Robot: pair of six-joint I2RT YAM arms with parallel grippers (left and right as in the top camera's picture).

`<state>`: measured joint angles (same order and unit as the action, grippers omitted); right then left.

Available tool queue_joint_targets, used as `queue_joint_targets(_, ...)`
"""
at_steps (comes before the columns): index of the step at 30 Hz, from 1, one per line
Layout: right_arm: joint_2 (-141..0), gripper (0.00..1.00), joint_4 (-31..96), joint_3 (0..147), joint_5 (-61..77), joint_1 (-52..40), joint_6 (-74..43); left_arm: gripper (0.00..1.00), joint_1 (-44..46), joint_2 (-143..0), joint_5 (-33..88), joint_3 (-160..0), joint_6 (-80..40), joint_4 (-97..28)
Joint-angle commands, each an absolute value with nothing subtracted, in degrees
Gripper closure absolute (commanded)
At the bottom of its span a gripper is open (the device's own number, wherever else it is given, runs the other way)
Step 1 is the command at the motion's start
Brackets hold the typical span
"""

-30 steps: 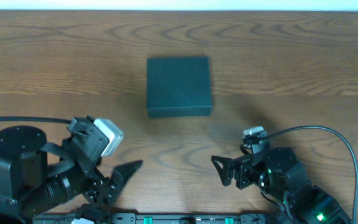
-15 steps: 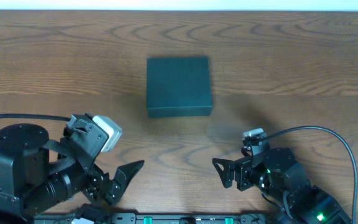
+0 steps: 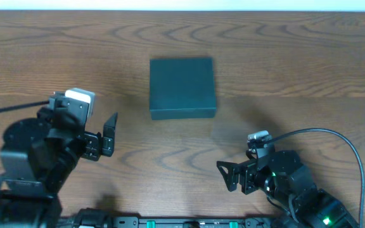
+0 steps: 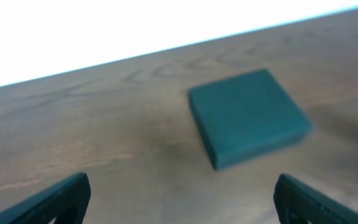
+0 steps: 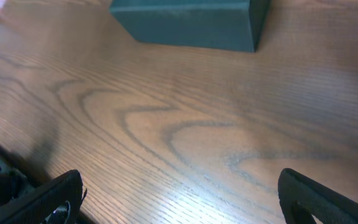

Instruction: Pack container

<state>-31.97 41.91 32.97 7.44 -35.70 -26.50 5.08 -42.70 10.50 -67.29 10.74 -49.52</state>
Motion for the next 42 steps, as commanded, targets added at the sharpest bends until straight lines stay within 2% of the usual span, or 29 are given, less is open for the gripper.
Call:
queue_joint_targets(1, -31.77, 0.01, 41.85, 32.95, 6.85, -35.44, -26.06, 0.05, 1.1, -36.42, 12.38, -56.05, 8.4, -43.27)
queue_joint_targets(8, -31.77, 0.01, 41.87, 32.95, 6.85, -35.44, -26.06, 0.05, -5.26, -21.5, 15.07, -32.18, 2.22, -29.15)
queue_joint_targets(16, -31.77, 0.01, 41.85, 32.95, 6.85, -35.44, -26.06, 0.05, -5.72, -8.95, 14.85, -15.14, -2.79, -21.34)
queue_joint_targets(26, -31.77, 0.01, 41.85, 32.95, 6.85, -35.44, -26.06, 0.05, -5.72, -1.5, 15.11, -5.52, -4.67, -17.02)
queue_joint_targets(42, -31.77, 0.01, 41.85, 32.95, 6.85, -35.44, -26.06, 0.05, -5.56, -0.25, 14.68, -5.15, -4.73, -16.45)
